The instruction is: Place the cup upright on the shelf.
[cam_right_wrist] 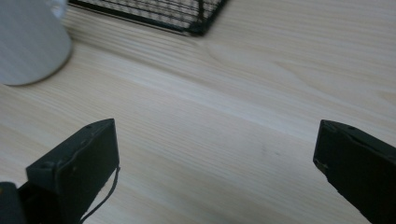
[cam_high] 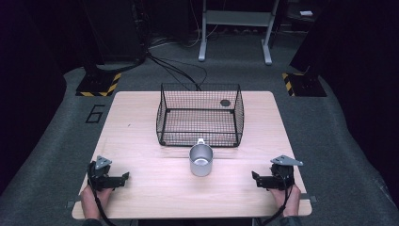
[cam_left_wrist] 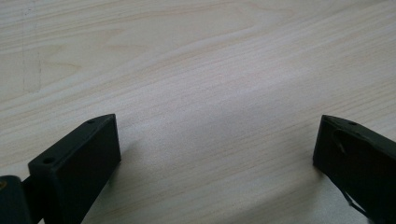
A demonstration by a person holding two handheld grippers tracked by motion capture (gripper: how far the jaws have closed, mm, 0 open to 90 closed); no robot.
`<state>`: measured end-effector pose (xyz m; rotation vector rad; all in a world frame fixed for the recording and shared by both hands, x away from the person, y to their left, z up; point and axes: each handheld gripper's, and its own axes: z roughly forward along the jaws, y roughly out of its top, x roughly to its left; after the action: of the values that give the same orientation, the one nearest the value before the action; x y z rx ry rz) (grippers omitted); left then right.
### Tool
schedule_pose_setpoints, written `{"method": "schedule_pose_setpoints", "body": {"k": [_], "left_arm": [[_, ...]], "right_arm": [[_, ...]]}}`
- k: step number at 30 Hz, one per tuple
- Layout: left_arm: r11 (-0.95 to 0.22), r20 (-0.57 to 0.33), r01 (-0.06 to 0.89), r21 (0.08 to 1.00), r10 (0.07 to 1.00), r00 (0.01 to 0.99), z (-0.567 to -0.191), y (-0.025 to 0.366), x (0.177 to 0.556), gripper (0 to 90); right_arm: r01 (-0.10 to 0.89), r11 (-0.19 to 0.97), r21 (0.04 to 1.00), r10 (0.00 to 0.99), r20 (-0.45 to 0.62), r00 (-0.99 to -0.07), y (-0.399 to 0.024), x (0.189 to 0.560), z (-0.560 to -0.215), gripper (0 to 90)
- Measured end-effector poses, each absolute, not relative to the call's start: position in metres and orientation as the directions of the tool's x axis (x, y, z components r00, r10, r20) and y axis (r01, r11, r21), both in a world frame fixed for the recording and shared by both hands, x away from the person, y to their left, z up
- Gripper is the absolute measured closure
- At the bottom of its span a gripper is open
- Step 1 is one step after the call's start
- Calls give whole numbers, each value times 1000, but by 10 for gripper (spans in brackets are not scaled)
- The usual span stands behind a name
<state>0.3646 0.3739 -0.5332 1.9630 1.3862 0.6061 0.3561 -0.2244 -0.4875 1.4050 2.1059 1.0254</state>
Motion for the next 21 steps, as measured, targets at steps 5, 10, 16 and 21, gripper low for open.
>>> {"method": "schedule_pose_setpoints", "body": {"k": [5, 10, 16, 21], "left_arm": [[-229, 2, 641, 733, 943, 334, -533, 374, 365, 4], [-228, 2, 641, 733, 943, 333, -533, 374, 365, 5], [-228, 2, 641, 733, 943, 333, -533, 374, 365, 5], [-228, 1, 641, 733, 943, 334, -533, 374, 364, 4]], "right_arm": [[580, 250, 775, 880, 67, -470, -201, 356, -475, 0], [558, 287, 779, 849, 63, -525, -177, 358, -467, 0], [541, 318, 779, 812, 71, -580, -152, 360, -462, 0], [524, 336, 783, 784, 76, -617, -132, 363, -458, 0]]}}
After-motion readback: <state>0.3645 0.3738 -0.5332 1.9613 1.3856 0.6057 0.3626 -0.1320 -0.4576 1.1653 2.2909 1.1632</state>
